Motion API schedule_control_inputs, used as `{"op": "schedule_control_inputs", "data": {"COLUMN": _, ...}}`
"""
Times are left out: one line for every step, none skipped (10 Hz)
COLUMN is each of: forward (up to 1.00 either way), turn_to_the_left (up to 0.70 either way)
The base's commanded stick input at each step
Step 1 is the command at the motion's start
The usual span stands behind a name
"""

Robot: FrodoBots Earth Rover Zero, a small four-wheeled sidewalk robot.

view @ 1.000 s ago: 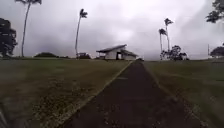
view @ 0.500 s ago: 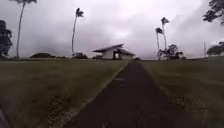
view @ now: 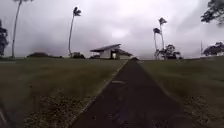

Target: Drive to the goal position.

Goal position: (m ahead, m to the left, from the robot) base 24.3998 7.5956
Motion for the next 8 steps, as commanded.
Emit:
{"op": "schedule_control_inputs", "data": {"forward": 0.7, "turn_to_the_left": -0.33}}
{"op": "schedule_control_inputs", "data": {"forward": 0.7, "turn_to_the_left": -0.15}}
{"op": "schedule_control_inputs", "data": {"forward": 0.7, "turn_to_the_left": 0.0}}
{"op": "schedule_control_inputs", "data": {"forward": 0.7, "turn_to_the_left": 0.0}}
{"op": "schedule_control_inputs", "data": {"forward": 0.7, "turn_to_the_left": 0.0}}
{"op": "schedule_control_inputs", "data": {"forward": 0.7, "turn_to_the_left": 0.0}}
{"op": "schedule_control_inputs", "data": {"forward": 0.7, "turn_to_the_left": 0.0}}
{"op": "schedule_control_inputs", "data": {"forward": 0.7, "turn_to_the_left": -0.15}}
